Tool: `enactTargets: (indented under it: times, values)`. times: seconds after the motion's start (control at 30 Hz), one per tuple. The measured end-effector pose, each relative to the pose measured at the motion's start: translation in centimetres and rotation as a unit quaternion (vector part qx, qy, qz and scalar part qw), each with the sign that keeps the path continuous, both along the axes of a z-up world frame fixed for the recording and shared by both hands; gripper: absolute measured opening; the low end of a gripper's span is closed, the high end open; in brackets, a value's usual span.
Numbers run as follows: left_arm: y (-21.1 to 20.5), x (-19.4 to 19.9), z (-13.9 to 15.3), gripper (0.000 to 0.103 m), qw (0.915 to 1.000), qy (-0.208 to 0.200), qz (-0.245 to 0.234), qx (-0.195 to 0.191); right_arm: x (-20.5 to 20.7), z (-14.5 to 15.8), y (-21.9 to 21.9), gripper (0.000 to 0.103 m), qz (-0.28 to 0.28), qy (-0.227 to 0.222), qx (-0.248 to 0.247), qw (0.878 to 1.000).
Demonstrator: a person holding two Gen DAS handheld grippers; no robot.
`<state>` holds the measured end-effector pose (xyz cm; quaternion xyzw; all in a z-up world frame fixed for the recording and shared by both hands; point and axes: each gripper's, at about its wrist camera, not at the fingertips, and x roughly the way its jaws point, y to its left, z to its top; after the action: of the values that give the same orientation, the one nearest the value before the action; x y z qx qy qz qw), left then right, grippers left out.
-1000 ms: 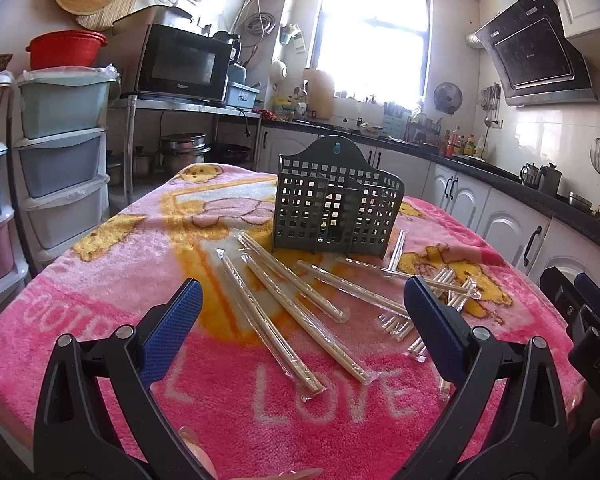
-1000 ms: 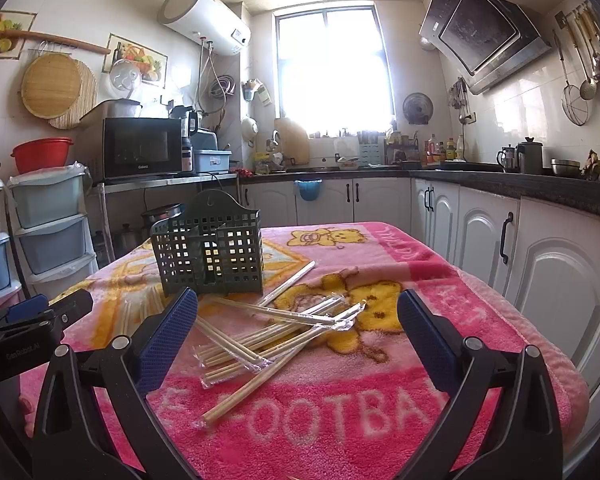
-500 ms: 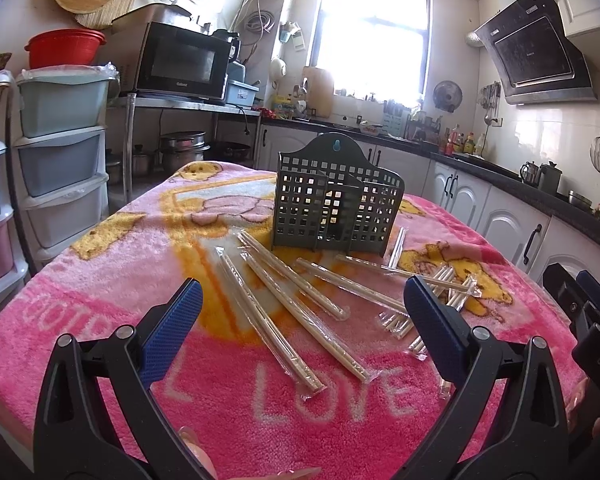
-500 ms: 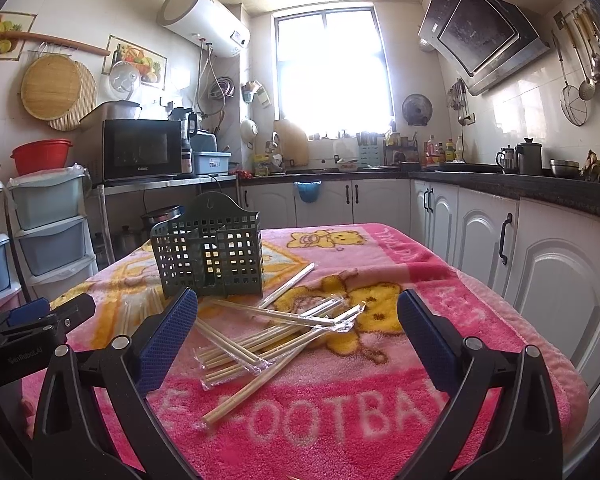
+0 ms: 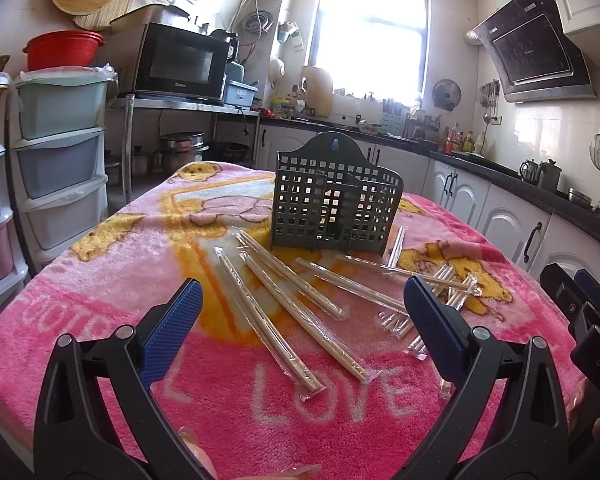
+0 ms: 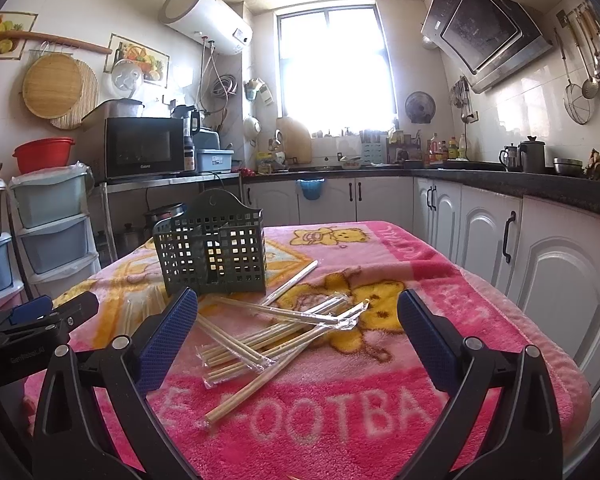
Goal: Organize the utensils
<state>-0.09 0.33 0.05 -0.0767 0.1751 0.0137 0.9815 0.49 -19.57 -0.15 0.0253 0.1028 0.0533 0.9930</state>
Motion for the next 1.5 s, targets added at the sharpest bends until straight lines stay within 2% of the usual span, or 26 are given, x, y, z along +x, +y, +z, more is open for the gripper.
enactTargets:
  times: [0.4,0.7,0.9,1.3,1.37,1.43,1.5]
  values:
    - [0.0,0.2,-0.1,0.093,1.0,0.002,0.0,-0.006,1.5,0.5,0.4,0.097,0.032,0.019,-0.013,0.999]
    - [1.3,2.6,1.1,0.093,0.9996,0.02,0.001,-0.02,4.8,1.7,0.8,0.097,0.074,0.053,-0.04,0.995]
    - [2.5,4.4,2.3,0.093,0.9992,0.033,0.002,-0.023,7.5,1.7,1.5,0.097,0.099,0.091,-0.079,0.988]
    - [4.1,8.3,2.8,0.093,0.9966,0.073,-0.014,-0.035,11.9,1.8,4.1,0.097,0.167,0.116,-0.148,0.968]
    - [4.4,9.1,2.8,0.093,0.9957,0.082,-0.013,-0.04,12.7,1.4,4.8,0.094,0.182,0.124,-0.163,0.962]
    - [4.9,9.9,2.7,0.093,0.9947,0.092,-0.012,-0.044,13.6,1.1,5.4,0.083,0.194,0.138,-0.172,0.956]
    - [5.6,10.9,2.6,0.093,0.9933,0.104,-0.009,-0.051,14.6,0.6,5.9,0.078,0.201,0.15,-0.184,0.95]
